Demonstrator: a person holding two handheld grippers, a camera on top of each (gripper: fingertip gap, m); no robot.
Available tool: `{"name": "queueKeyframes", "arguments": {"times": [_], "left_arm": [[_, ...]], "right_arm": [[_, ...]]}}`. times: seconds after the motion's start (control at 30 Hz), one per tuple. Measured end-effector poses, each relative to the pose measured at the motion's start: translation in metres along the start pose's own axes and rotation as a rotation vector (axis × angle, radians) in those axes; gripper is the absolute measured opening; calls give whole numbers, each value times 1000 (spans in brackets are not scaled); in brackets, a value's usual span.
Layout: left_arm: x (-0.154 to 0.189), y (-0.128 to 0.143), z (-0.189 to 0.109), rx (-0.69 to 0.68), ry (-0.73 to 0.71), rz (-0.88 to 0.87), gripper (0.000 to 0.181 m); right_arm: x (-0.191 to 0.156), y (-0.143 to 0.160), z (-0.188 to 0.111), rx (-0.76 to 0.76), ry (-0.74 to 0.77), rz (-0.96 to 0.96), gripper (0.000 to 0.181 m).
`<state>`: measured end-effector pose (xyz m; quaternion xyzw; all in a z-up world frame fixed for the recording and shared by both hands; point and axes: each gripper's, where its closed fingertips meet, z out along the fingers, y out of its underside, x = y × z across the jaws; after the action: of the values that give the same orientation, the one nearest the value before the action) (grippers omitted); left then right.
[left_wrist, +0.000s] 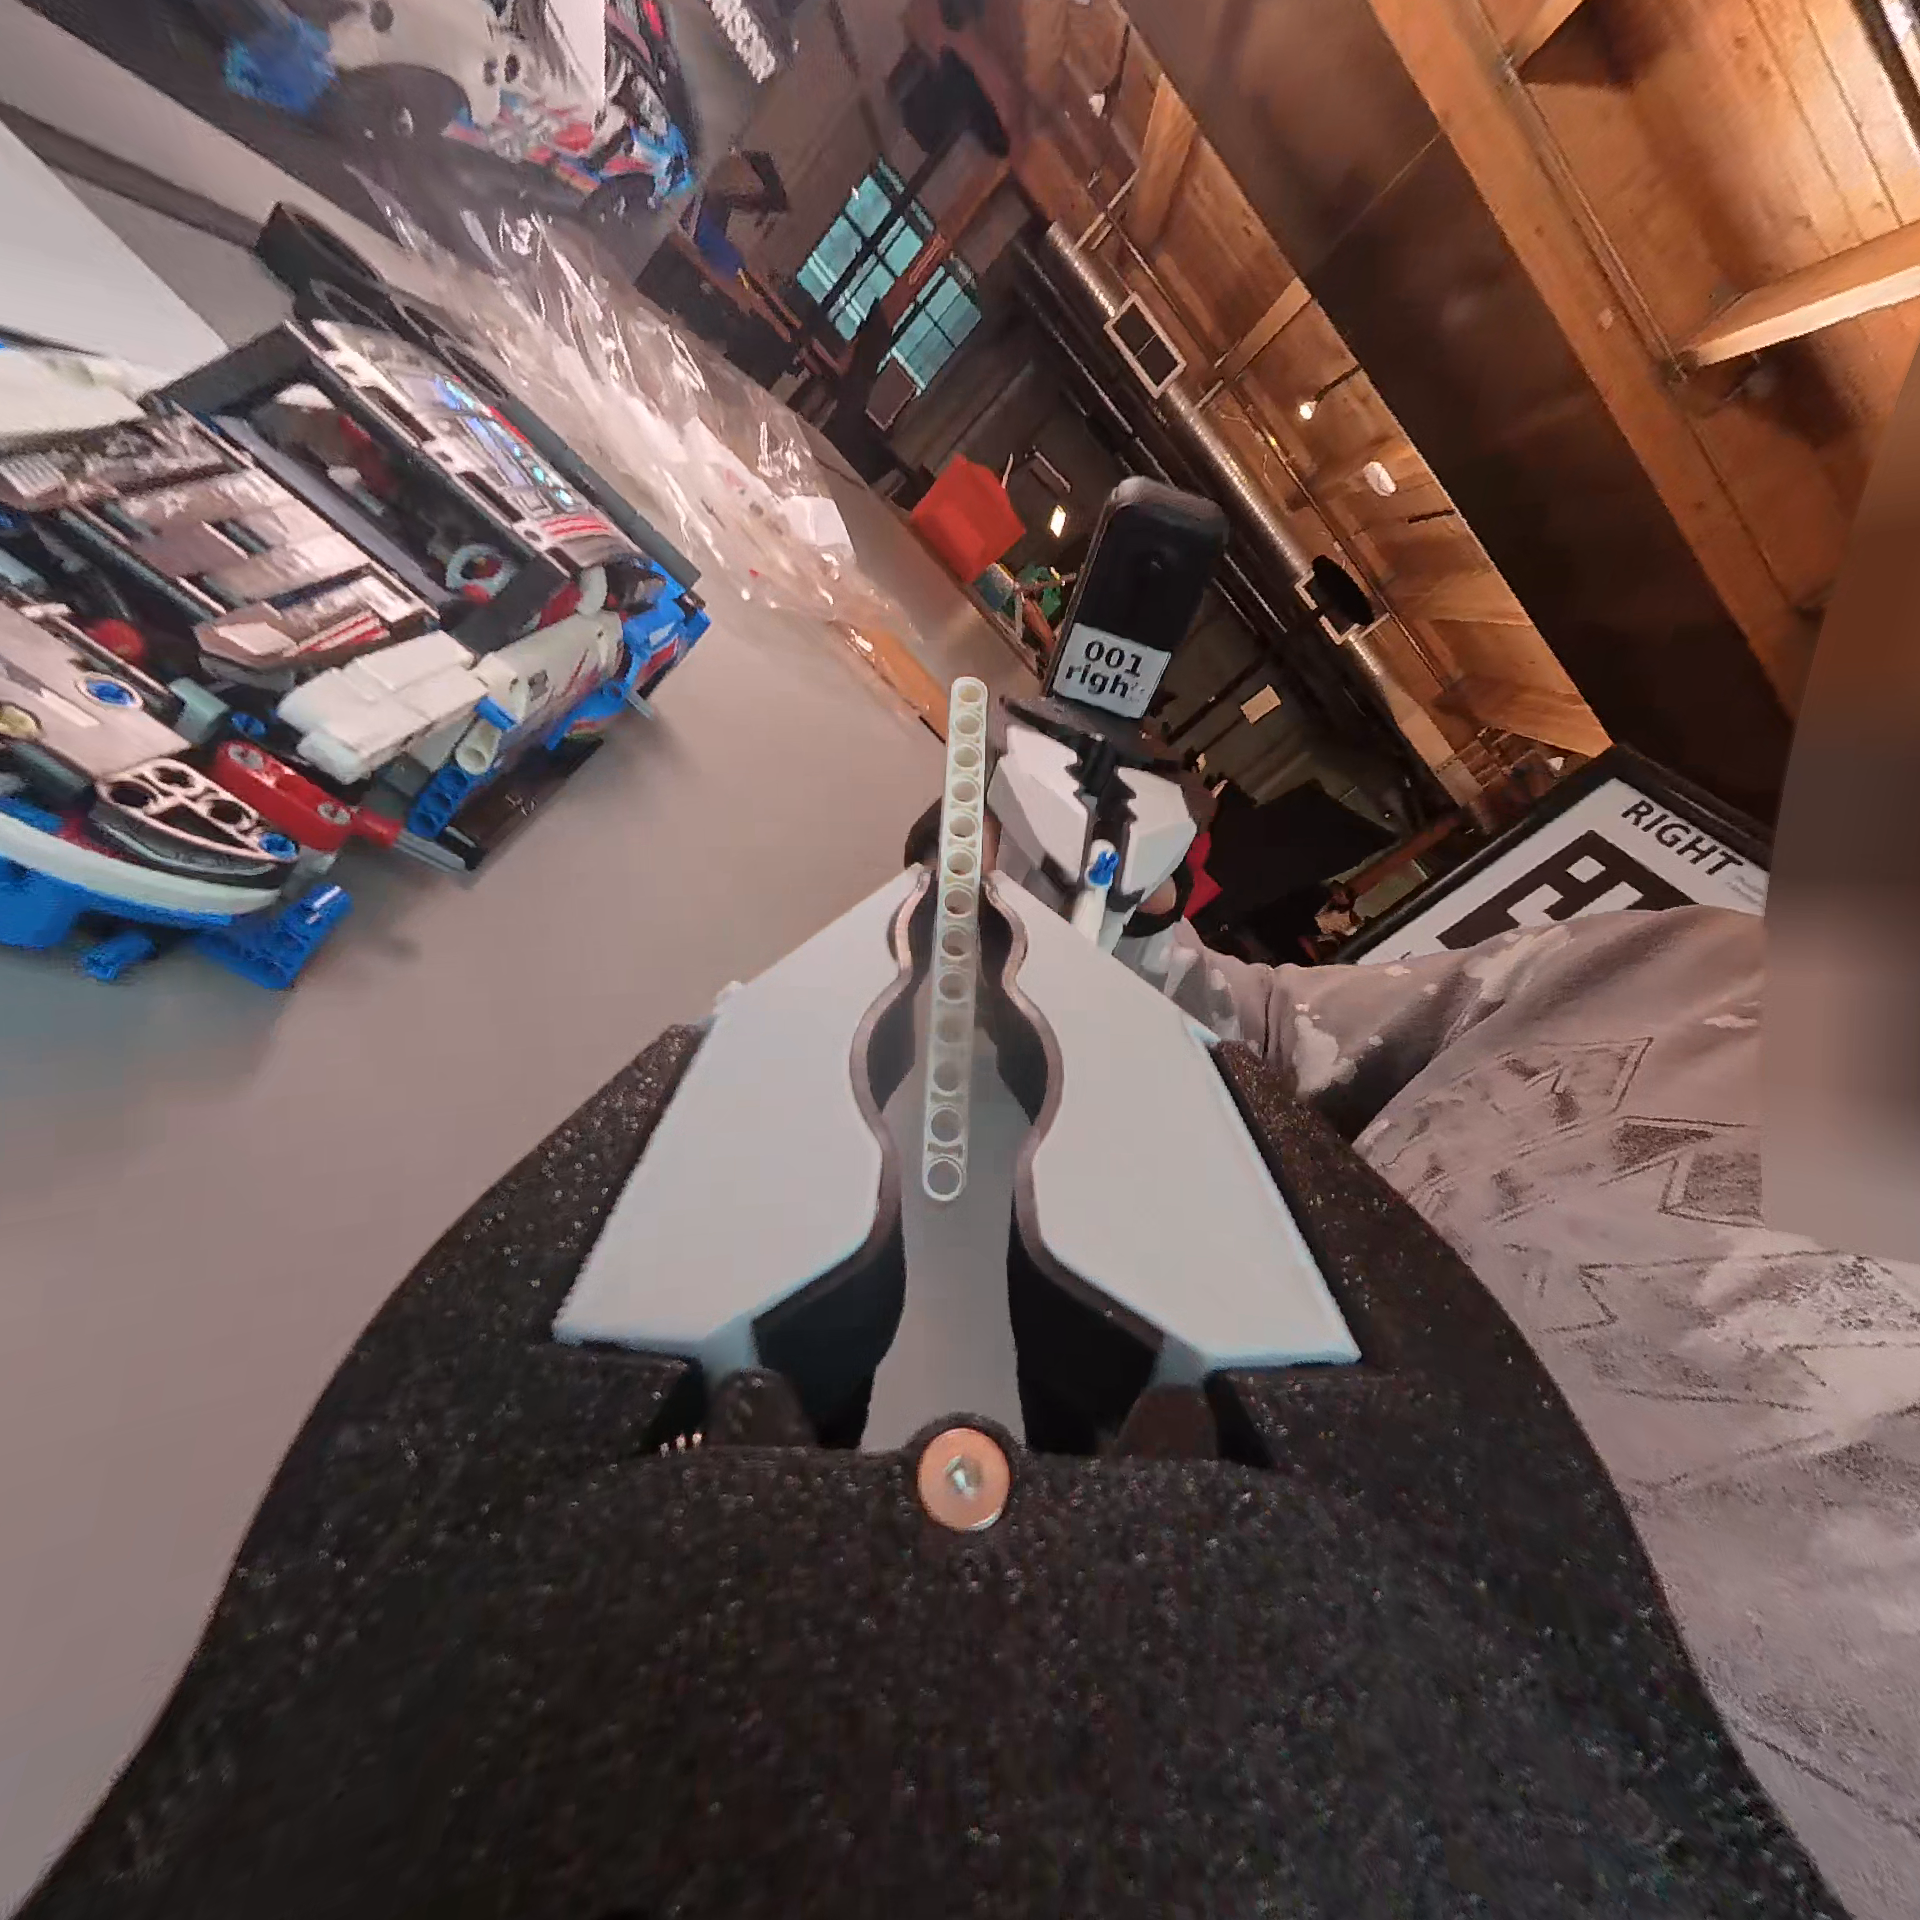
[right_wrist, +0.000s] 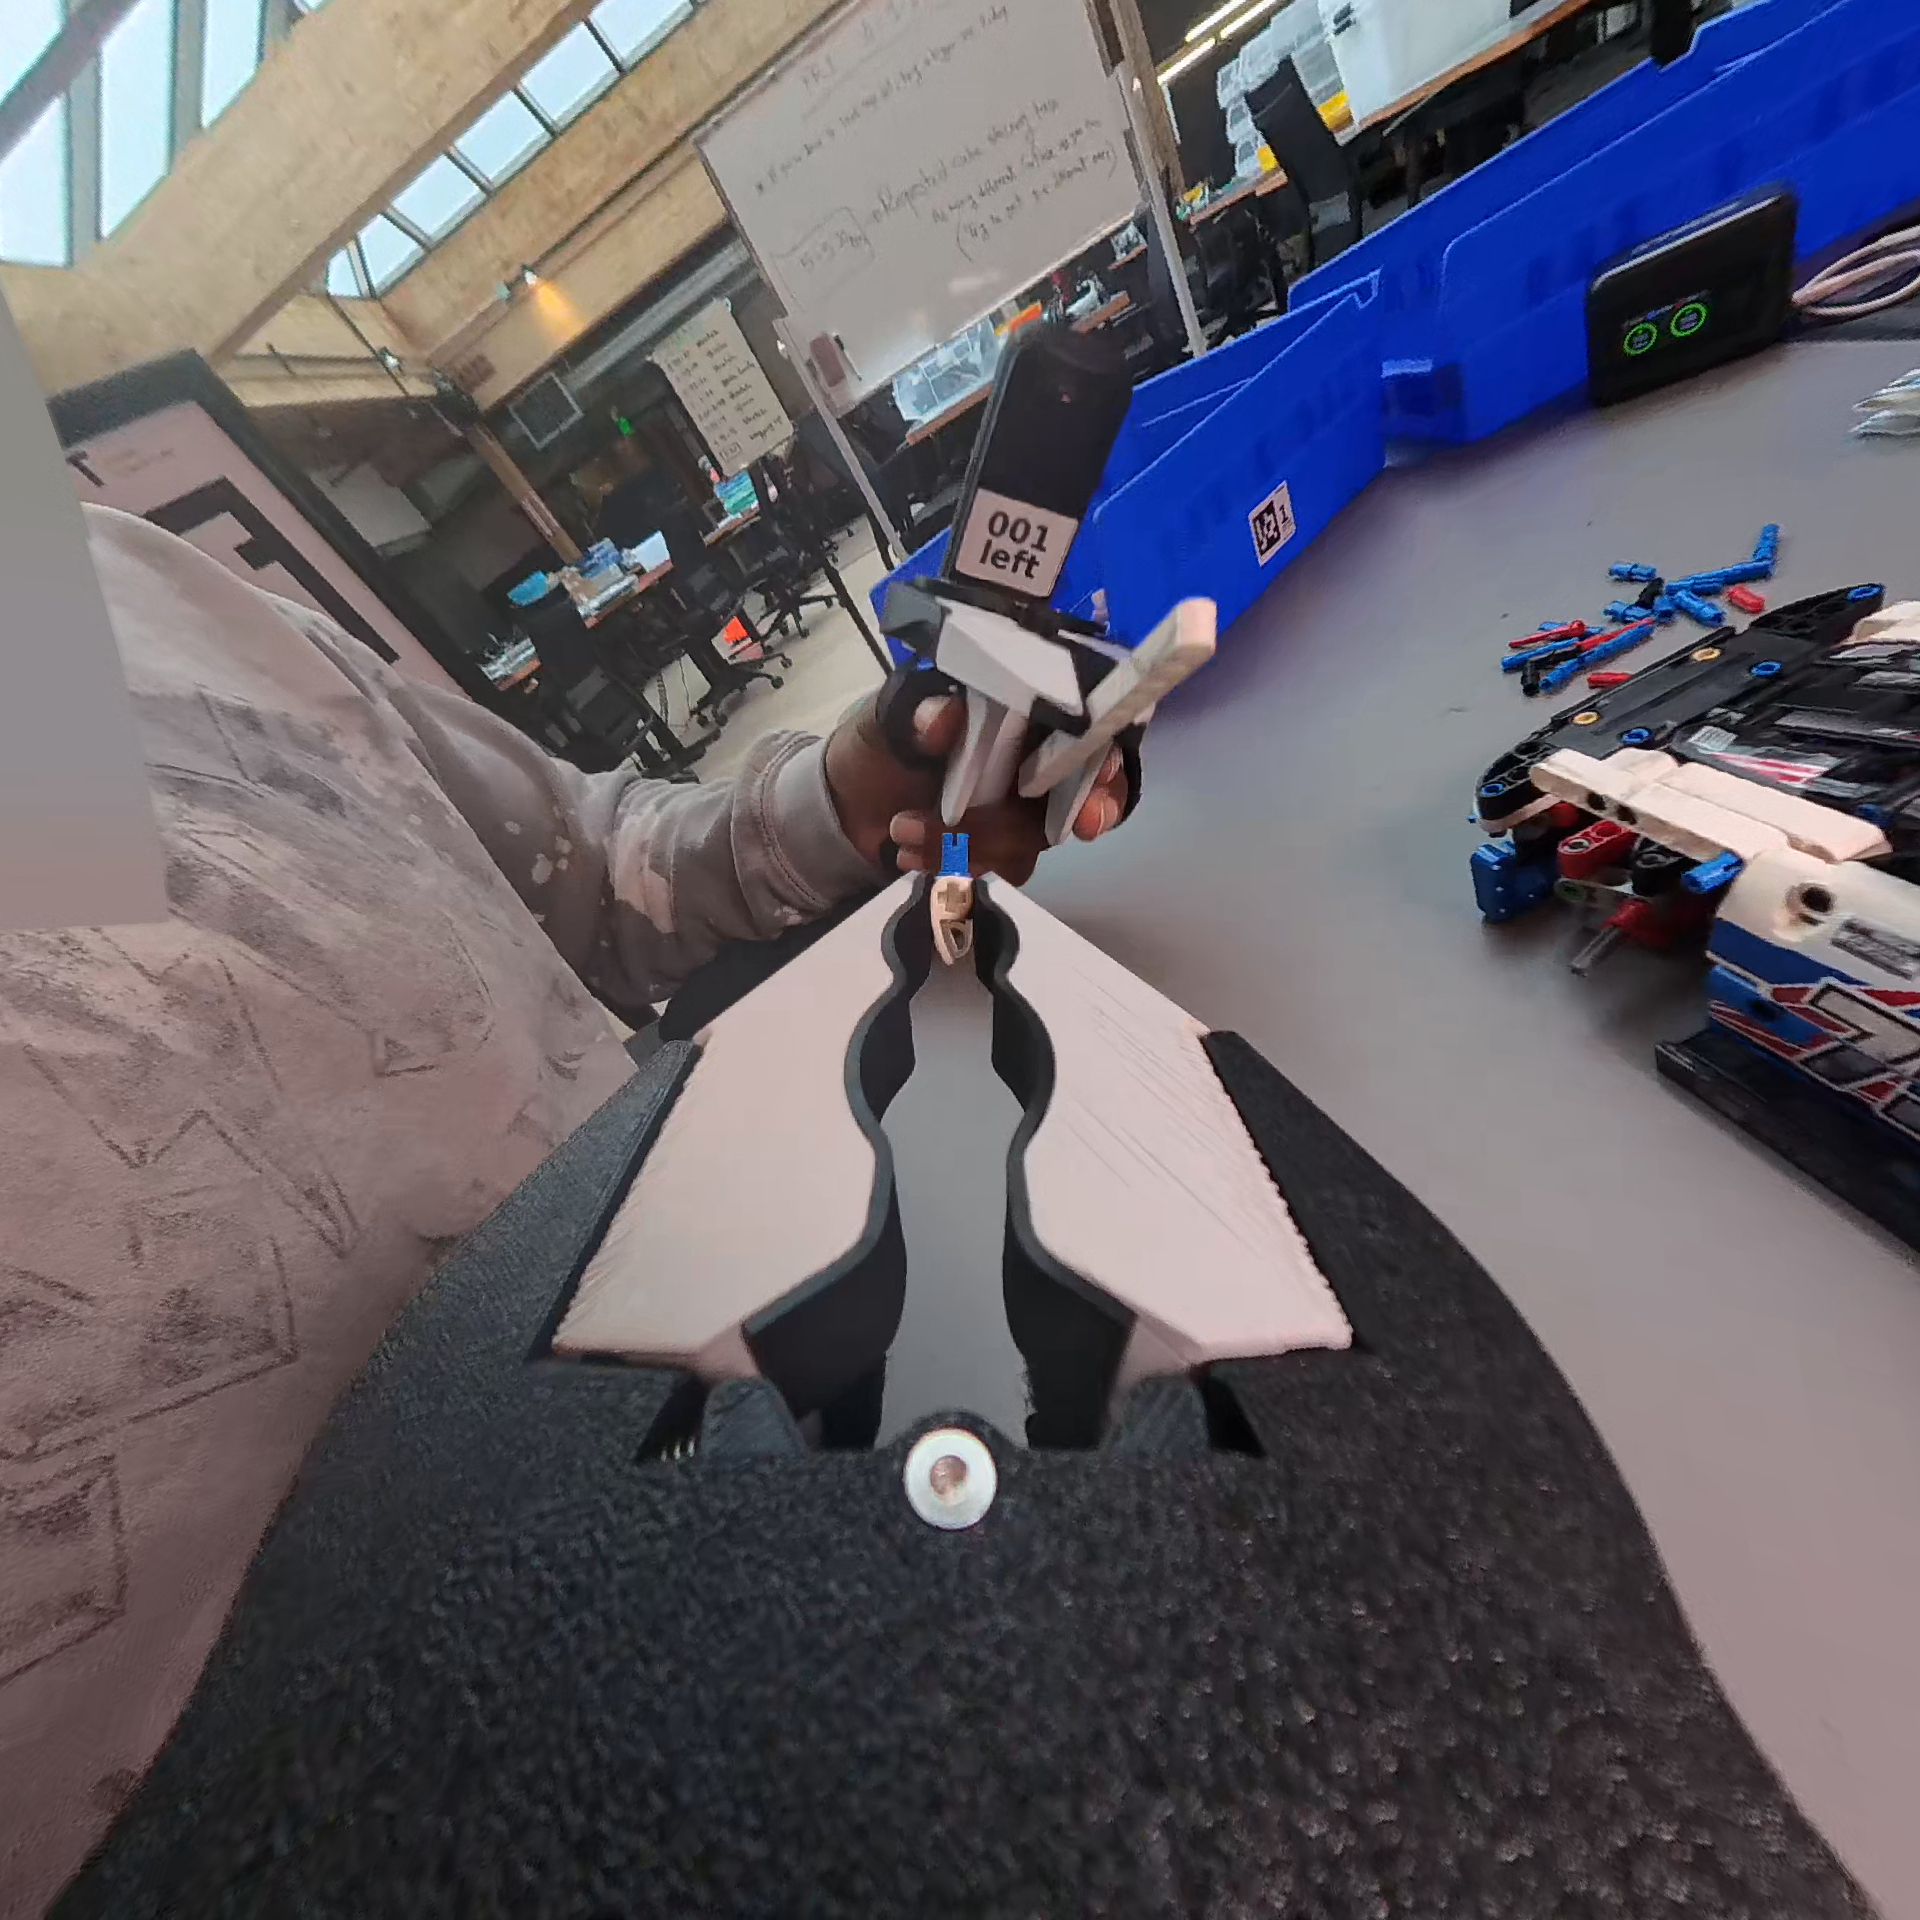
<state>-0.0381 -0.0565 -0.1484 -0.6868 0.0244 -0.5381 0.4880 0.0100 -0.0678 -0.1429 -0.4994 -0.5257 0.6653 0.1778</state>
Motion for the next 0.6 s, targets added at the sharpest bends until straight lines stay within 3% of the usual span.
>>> {"name": "queueKeyframes", "arguments": {"times": [0.1, 0.27, 0.5, 0.6], "left_arm": [[-9, 22, 9, -113, -39, -12, 5], [-24, 69, 21, -395, -167, 141, 6], [-33, 70, 22, -430, -247, 227, 7], [-31, 68, 19, -424, -233, 247, 18]], "right_arm": [[2, -12, -10, 41, 17, -12, 6], [12, -16, -20, 52, 64, -9, 6], [27, -15, -24, 60, 129, 15, 6], [31, -17, -27, 76, 148, 21, 6]]}}
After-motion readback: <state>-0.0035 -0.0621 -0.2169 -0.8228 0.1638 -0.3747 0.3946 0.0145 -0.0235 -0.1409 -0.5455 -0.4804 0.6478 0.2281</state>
